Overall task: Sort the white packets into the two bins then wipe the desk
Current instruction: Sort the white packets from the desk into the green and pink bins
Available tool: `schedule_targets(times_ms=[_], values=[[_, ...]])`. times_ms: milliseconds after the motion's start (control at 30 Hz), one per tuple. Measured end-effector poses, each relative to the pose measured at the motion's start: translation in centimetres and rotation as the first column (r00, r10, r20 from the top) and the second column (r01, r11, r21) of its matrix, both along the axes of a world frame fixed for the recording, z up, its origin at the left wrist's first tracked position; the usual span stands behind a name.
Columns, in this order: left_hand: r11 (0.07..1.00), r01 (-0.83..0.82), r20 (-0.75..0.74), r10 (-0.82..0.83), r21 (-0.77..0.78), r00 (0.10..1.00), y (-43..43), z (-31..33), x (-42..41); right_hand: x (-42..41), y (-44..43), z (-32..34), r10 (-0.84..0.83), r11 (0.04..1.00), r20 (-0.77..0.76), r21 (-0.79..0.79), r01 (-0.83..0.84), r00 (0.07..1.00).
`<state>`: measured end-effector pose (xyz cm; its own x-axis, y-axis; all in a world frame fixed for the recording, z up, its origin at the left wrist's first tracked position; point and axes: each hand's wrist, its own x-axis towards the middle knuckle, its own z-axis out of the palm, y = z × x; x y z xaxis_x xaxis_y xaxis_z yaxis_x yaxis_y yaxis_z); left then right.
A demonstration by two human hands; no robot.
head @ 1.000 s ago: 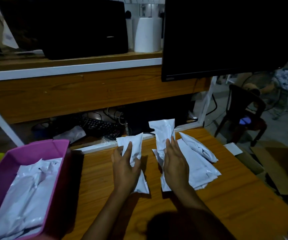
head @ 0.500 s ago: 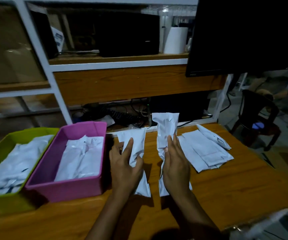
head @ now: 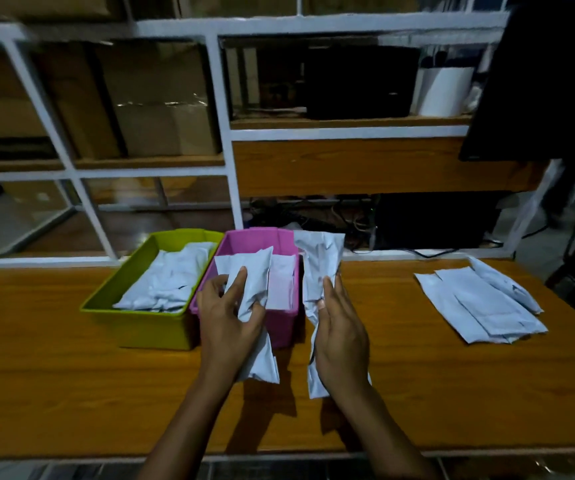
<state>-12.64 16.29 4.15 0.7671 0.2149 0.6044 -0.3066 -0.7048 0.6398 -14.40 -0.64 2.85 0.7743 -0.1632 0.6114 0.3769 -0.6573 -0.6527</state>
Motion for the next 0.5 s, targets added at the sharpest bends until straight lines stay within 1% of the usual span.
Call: schedule_targets(times_ms=[133, 233, 367, 433, 500], values=[[1.000, 0.012, -0.027, -0.012, -0.024, 1.000, 2.7, 0.9, 3.0, 2.5, 2.6, 1.1, 0.005, 0.999, -0.039, -0.033, -0.006, 0.999], [0.999, 0.033, -0.063, -0.034, -0.025, 0.997, 4.3, 1.3, 6.8, 5.7, 4.5, 1.8, -0.011, 0.996, -0.096, -0.090, 0.002, 0.995], [0.996, 0.084, -0.156, -0.086, -0.016, 0.984, 5.7, 1.0, 12.2, 10.8, 6.7, 2.3, -0.038, 0.983, -0.180, -0.182, 0.005, 0.983], [0.996, 0.089, -0.198, -0.087, 0.001, 0.976, 6.2, 0.6, 14.9, 13.5, 7.7, 1.9, -0.048, 0.977, -0.210, -0.212, 0.002, 0.976], [0.992, 0.111, -0.220, -0.094, 0.066, 0.971, 6.5, -0.5, 17.6, 16.1, 8.6, 1.0, -0.059, 0.974, -0.251, -0.226, 0.000, 0.966]])
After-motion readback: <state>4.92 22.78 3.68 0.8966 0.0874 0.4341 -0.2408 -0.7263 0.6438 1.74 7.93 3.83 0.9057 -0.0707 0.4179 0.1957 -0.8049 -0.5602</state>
